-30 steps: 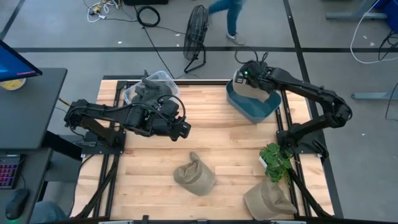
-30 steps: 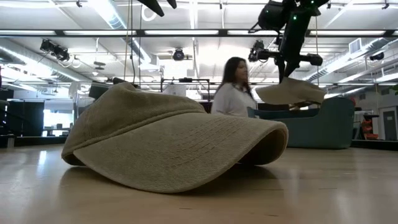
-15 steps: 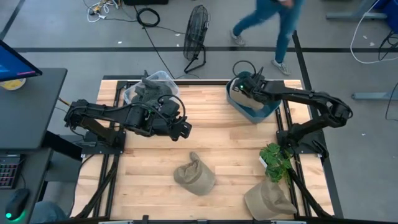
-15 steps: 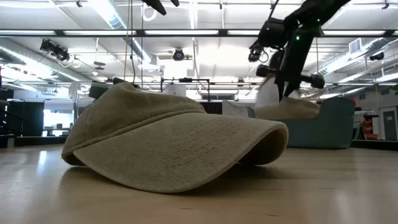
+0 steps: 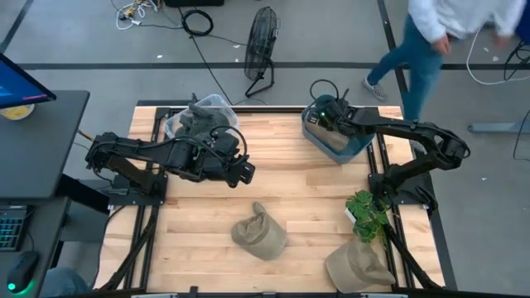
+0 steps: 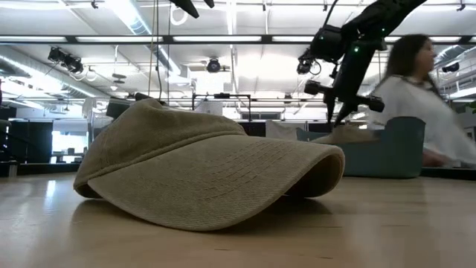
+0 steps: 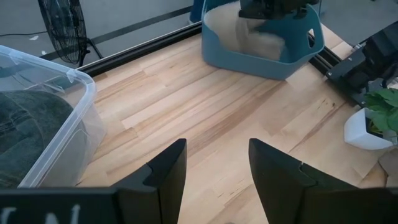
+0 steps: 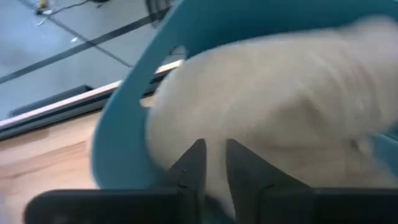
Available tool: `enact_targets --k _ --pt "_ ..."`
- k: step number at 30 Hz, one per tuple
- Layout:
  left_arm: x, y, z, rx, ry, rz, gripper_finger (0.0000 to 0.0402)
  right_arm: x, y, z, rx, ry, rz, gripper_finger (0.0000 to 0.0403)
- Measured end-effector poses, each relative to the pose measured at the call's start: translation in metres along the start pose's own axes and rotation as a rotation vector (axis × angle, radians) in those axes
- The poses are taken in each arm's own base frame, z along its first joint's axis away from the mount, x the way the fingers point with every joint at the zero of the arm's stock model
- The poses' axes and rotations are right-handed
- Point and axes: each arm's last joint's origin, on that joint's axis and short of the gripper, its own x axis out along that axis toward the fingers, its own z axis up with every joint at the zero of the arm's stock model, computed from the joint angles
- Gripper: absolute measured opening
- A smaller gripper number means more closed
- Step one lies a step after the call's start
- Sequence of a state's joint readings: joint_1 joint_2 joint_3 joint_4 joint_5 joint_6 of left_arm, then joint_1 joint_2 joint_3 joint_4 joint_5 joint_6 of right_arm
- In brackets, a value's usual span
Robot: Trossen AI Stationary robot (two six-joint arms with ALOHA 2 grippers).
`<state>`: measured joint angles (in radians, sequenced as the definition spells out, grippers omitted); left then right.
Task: Pick & Place hat
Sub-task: Put the top light brown cap into the blue bin, then put the left light brown cap into the blue bin
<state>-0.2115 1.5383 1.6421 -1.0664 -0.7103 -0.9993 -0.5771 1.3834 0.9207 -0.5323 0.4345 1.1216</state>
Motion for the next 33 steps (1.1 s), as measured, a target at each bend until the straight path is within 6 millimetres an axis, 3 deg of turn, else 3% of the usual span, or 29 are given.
enact_targets --k 7,15,21,26,33 --pt "0.000 0.000 -0.001 0.001 0.021 -0.013 0.0178 -0.010 0.005 0.002 -0.105 0.040 0.093 0.0132" --pt "0.000 -0.002 -0.003 0.048 0.111 -0.075 0.0178 -0.075 0.034 0.004 -0.599 0.015 0.436 0.0155" --pt "-0.007 -0.007 -0.011 0.064 0.177 -0.137 0.0178 -0.121 0.041 -0.009 -0.797 -0.012 0.643 0.0155" --pt "-0.020 -0.016 -0.025 0.109 0.243 -0.215 0.0178 -0.141 0.039 -0.023 -0.880 -0.003 0.738 0.0155" --pt "-0.037 -0.033 -0.056 0.162 0.296 -0.267 0.0178 -0.165 0.042 -0.052 -1.127 0.038 0.980 0.0155"
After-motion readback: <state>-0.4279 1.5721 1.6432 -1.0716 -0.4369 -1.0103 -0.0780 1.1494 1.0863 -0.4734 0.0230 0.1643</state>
